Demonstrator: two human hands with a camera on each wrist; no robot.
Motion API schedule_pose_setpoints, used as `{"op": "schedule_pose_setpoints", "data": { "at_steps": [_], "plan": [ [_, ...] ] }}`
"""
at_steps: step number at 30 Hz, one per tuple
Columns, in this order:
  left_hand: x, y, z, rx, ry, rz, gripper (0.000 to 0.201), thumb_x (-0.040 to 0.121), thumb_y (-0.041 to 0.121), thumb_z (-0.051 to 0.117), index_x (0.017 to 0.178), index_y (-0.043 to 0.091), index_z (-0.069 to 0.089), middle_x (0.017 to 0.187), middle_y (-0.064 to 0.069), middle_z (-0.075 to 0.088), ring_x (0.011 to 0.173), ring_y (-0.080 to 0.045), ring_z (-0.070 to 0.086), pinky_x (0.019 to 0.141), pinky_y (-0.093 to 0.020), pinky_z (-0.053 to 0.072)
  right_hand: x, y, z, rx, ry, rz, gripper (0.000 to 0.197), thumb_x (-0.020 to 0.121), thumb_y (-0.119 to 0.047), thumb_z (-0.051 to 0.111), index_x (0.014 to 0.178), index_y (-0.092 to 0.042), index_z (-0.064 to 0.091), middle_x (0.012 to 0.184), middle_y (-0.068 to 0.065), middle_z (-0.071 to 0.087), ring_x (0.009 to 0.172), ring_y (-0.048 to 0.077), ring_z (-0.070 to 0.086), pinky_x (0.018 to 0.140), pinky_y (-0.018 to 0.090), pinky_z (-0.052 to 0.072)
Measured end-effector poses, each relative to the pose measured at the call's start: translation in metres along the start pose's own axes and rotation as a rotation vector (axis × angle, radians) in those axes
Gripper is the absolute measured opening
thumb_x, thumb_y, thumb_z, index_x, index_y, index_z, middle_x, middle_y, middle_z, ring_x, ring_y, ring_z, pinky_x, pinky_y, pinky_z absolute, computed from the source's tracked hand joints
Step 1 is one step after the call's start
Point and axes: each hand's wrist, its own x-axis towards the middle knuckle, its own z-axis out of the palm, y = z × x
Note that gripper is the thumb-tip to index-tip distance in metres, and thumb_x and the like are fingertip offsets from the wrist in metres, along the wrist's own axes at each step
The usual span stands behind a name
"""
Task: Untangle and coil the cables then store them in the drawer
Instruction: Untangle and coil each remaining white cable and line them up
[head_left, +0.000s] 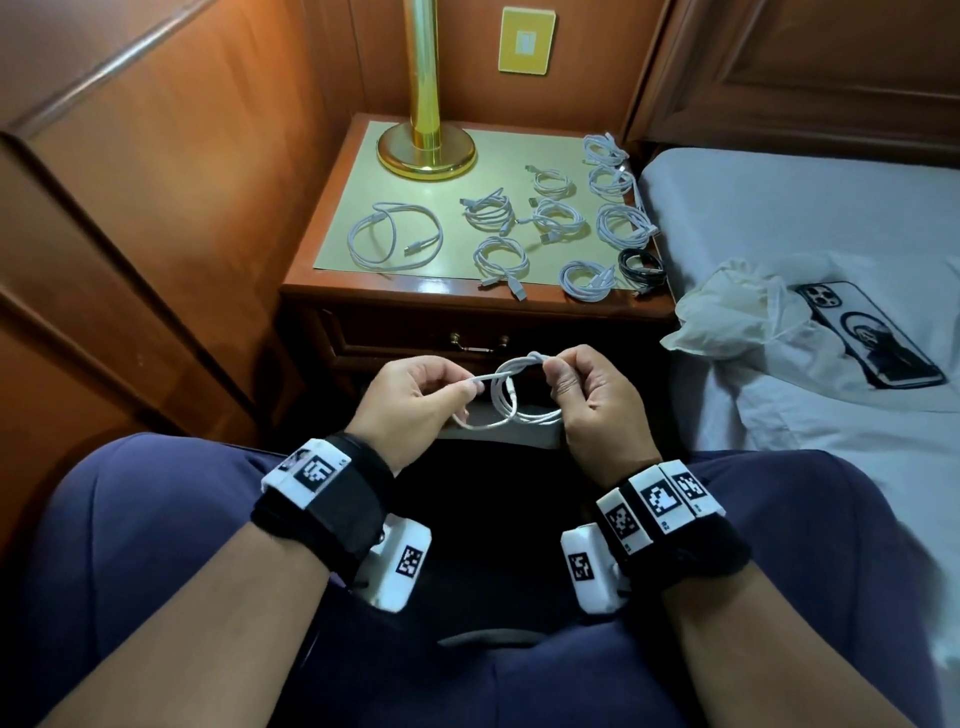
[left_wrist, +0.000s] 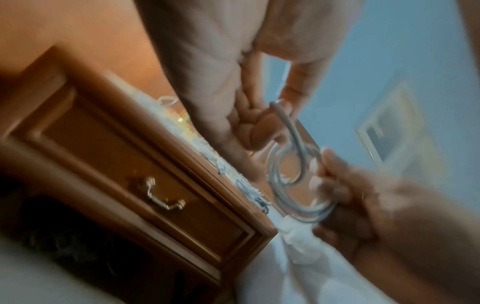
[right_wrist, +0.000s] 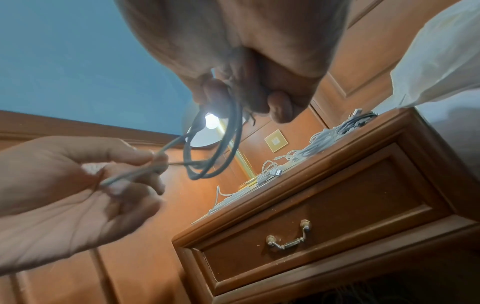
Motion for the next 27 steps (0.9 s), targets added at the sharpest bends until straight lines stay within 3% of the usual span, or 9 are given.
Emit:
{"op": "schedule_pose_setpoints", "data": {
  "at_steps": [2,4,6,8,11,16,19,22,27],
  "plan": [
    [0.0,0.003,-0.001,-0.158,-0.089,-0.06,0.021,0.095,0.01,0.065,0.076,0.011,0.075,0.058,0.001,0.061,0.053,-0.016,0.055,0.066,-0.041,0.056,0.001,0.001,-0.001,-0.015,0.03,-0.02,0.02,0.101,-0.023,0.055,0.081,-0.021,0.058,0.07,0.002,0.057,0.06,0.004,0.048,0.058,0.015,0.039],
    [0.002,0.002,-0.005,0.032,-0.088,-0.016,0.025,0.097,0.024,0.064,0.075,0.018,0.075,0.049,0.009,0.05,0.045,-0.013,0.046,0.049,-0.029,0.045,0.003,0.002,-0.004,0.004,0.068,-0.014,0.021,0.102,-0.022,0.054,0.082,-0.02,0.058,0.069,-0.004,0.055,0.058,0.003,0.046,0.056,0.014,0.038],
    [0.003,-0.002,-0.009,0.285,-0.067,0.071,0.023,0.099,0.03,0.06,0.083,0.024,0.075,0.047,0.013,0.048,0.043,-0.008,0.045,0.044,-0.03,0.042,0.005,0.005,-0.005,0.028,0.092,0.009,0.022,0.103,-0.024,0.052,0.081,-0.021,0.056,0.07,-0.006,0.053,0.057,0.003,0.045,0.055,0.014,0.037],
    [0.003,-0.008,-0.008,0.312,-0.05,0.131,0.019,0.1,0.023,0.058,0.099,0.027,0.076,0.07,0.013,0.06,0.064,-0.007,0.054,0.059,-0.031,0.045,0.007,0.009,-0.005,0.115,0.095,0.058,0.026,0.103,-0.03,0.048,0.079,-0.022,0.055,0.067,-0.01,0.051,0.057,0.004,0.043,0.056,0.018,0.037],
    [0.003,-0.018,0.002,0.456,-0.032,0.186,0.029,0.099,0.015,0.06,0.122,0.027,0.07,0.093,0.006,0.047,0.091,-0.012,0.045,0.084,-0.017,0.031,0.006,0.007,0.001,0.423,0.037,0.223,0.032,0.107,-0.029,0.041,0.078,-0.018,0.049,0.057,-0.012,0.044,0.05,0.004,0.036,0.05,0.019,0.032],
    [-0.004,-0.018,0.015,0.116,-0.083,0.06,0.035,0.097,0.003,0.057,0.112,0.03,0.073,0.1,0.002,0.073,0.097,-0.014,0.07,0.098,-0.036,0.054,-0.001,-0.008,0.007,0.72,-0.107,0.392,0.032,0.108,-0.031,0.033,0.08,-0.017,0.044,0.055,-0.009,0.039,0.047,0.006,0.03,0.048,0.023,0.026],
    [-0.012,-0.002,0.023,-0.227,-0.151,-0.066,0.038,0.093,-0.012,0.046,0.114,0.008,0.07,0.111,-0.015,0.074,0.109,-0.024,0.069,0.101,-0.04,0.053,-0.004,-0.006,0.01,0.68,-0.144,0.379,0.032,0.108,-0.028,0.035,0.08,-0.015,0.046,0.055,-0.007,0.041,0.044,0.006,0.031,0.044,0.02,0.027],
    [-0.011,0.0,0.02,-0.584,-0.204,-0.171,0.043,0.079,0.002,0.047,0.116,-0.005,0.067,0.113,-0.026,0.071,0.113,-0.035,0.066,0.103,-0.043,0.05,-0.004,-0.002,0.012,0.58,-0.147,0.362,0.032,0.107,-0.028,0.04,0.08,-0.014,0.049,0.057,-0.005,0.045,0.044,0.007,0.036,0.043,0.02,0.031],
    [-0.015,-0.005,0.021,-0.364,-0.139,-0.015,0.018,0.098,-0.002,0.056,0.108,0.005,0.069,0.093,-0.012,0.077,0.091,-0.022,0.073,0.088,-0.035,0.057,-0.007,0.001,0.014,0.439,-0.139,0.327,0.029,0.105,-0.026,0.044,0.084,-0.011,0.056,0.06,-0.002,0.054,0.048,0.003,0.048,0.048,0.014,0.039]
  ]
}}
